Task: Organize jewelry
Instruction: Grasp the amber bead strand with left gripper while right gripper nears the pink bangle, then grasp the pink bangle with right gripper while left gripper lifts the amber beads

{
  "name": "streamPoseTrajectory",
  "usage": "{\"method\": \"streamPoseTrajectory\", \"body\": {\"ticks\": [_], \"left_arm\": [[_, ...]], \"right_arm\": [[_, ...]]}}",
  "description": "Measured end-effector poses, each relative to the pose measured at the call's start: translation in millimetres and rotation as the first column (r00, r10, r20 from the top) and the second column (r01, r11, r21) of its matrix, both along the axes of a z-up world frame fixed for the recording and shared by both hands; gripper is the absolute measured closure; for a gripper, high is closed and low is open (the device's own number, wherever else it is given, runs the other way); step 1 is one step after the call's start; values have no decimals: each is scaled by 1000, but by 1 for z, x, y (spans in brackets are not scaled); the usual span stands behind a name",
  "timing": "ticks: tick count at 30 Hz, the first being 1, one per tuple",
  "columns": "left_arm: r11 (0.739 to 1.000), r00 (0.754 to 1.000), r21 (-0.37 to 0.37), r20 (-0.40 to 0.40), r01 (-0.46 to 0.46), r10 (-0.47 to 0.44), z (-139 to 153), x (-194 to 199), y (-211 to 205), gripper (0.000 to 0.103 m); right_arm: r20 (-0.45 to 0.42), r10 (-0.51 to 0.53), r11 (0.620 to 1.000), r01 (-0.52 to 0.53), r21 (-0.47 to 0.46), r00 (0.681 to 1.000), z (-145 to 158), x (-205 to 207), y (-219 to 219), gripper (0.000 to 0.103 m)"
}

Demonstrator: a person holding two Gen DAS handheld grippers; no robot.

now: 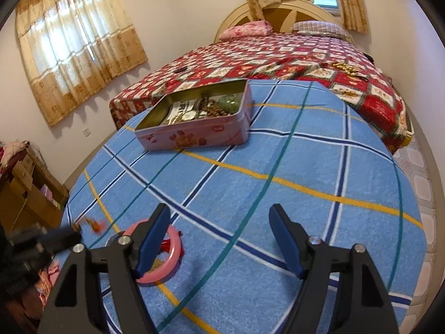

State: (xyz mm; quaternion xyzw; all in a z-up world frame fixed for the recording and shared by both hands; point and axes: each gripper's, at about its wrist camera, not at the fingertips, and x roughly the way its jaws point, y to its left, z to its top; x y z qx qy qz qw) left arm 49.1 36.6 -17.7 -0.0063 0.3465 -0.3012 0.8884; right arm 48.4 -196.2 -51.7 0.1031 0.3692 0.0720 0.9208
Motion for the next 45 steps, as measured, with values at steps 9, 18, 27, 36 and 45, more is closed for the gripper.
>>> {"method": "streamPoseTrajectory", "body": {"ticks": [9, 18, 27, 36, 45], "left_arm": [[999, 999, 2, 12, -43, 43, 1, 12, 6, 93], [998, 998, -6, -5, -69, 69, -1, 18, 15, 93], [997, 997, -22, -7, -79, 79, 0, 23, 17, 93], [996, 997, -34, -19, -78, 77, -1, 30, 12, 93], [997, 998, -47, 15, -55, 56, 9, 45, -2, 93]], "right_arm": [[-116, 166, 978, -179, -108, 979, -19, 26, 54, 55], [-144, 226, 921, -260, -291, 963, -29, 29, 85, 90], [-22, 123, 991, -124, -47, 992, 4, 32, 37, 90], [40, 33, 999, -34, 40, 999, 19, 37, 15, 90], [78, -8, 998, 3, 67, 997, 32, 43, 2, 90]]}}
